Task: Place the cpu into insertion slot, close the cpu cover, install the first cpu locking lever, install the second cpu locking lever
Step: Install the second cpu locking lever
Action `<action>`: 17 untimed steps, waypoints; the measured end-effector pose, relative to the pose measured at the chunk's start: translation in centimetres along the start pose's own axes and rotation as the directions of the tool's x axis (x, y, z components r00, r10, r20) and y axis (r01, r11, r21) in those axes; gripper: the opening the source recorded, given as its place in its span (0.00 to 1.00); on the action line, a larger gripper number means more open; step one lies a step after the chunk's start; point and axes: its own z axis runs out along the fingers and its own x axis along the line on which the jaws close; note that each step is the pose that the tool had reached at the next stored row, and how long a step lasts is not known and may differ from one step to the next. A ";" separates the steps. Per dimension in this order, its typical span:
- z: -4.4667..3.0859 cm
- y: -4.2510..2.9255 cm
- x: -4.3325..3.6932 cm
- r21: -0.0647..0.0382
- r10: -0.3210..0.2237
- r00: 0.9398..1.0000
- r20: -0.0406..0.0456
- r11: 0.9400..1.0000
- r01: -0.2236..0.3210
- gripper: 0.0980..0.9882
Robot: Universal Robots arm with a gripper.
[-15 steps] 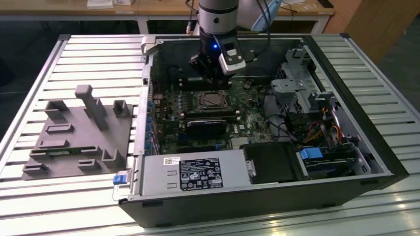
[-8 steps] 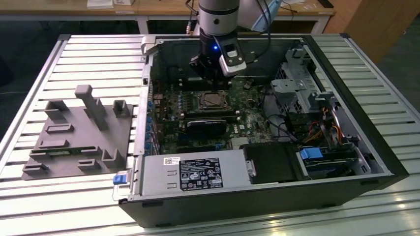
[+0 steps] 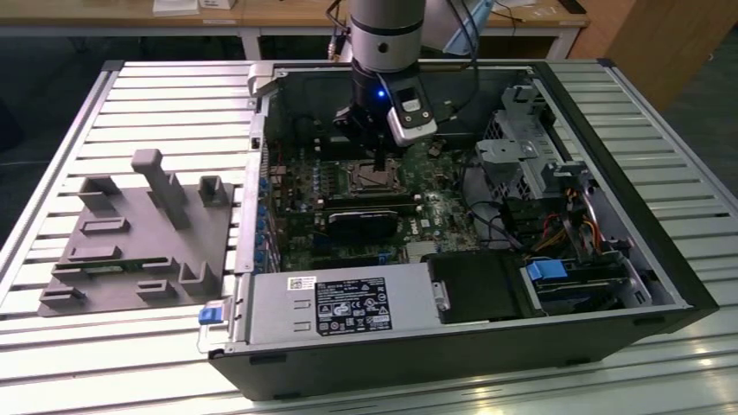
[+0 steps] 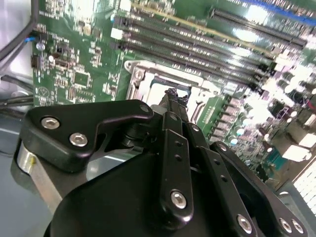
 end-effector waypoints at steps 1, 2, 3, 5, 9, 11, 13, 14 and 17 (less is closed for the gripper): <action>0.00 -0.21 -0.06 0.000 0.000 1.000 0.000 1.000 0.000 0.00; -0.01 -0.42 -0.11 0.000 0.000 1.000 0.000 1.000 0.000 0.00; -0.01 -0.62 -0.16 0.000 0.000 1.000 0.000 1.000 0.000 0.00; -0.02 -0.95 -0.23 0.000 0.000 1.000 0.000 1.000 0.000 0.00; 0.00 -1.32 -0.23 0.000 0.000 1.000 0.000 1.000 0.000 0.00; 0.06 -1.54 -0.16 -0.001 -0.003 1.000 0.000 1.000 0.003 0.00; 0.14 -1.77 -0.04 -0.003 -0.009 1.000 -0.001 1.000 0.009 0.00; 0.20 -1.84 0.01 -0.005 -0.013 1.000 -0.001 1.000 0.013 0.00; 0.41 -1.99 0.18 -0.013 -0.029 1.000 -0.004 1.000 0.028 0.00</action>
